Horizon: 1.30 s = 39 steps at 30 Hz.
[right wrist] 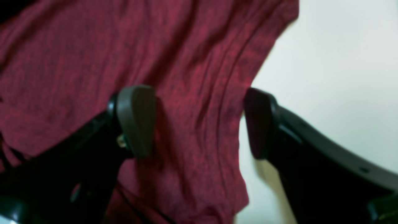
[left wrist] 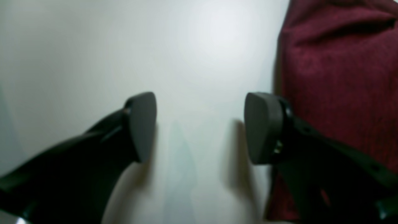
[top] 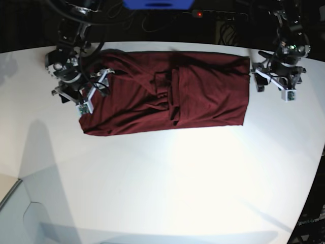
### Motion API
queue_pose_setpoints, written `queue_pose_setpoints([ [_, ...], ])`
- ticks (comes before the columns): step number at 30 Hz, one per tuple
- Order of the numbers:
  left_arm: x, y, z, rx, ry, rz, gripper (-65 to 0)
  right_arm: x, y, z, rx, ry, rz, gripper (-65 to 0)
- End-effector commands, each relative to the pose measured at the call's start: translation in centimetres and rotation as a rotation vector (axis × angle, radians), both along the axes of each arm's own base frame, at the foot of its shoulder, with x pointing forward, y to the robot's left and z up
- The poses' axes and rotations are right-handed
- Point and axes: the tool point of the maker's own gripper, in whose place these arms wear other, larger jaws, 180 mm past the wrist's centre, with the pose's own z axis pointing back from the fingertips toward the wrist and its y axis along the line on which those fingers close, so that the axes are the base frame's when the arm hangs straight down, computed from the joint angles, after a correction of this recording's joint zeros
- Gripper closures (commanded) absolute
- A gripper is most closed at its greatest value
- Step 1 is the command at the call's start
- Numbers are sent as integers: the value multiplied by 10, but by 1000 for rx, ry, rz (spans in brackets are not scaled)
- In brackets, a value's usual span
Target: Layout the t-shirt on the table in an organized manner, then fold the t-shirt properly
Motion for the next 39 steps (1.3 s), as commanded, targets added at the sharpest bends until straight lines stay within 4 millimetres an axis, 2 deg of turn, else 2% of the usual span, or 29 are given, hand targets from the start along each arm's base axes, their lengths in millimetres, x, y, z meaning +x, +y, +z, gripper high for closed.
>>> queue_pose_setpoints([
  [1, 7, 5, 12, 18, -43, -3, -431, 5, -1, 5, -4, -21, -4, -447],
  [11, 7, 6, 13, 20, -43, -2, -431, 5, -2, 5, -5, -18, -4, -440],
  [13, 7, 6, 13, 20, -43, -1, -431, 4, -1, 5, -5, -16, -3, -410],
  [22, 7, 6, 13, 20, -43, -1, -431, 3, -1, 4, -6, -12, -3, -10],
  [23, 7, 6, 13, 20, -43, -1, -431, 4, -1, 4, -6, -12, -2, 0],
  [34, 7, 7, 13, 24, -42, -2, -431, 6, -1, 8, -10, -22, -1, 0],
  [36, 8, 7, 13, 26, -43, -2, -431, 7, -2, 10, -13, -31, -2, -34],
  [39, 8, 7, 14, 26, -44, -2, -431, 13, -7, 28, -37, -80, -7, -127],
])
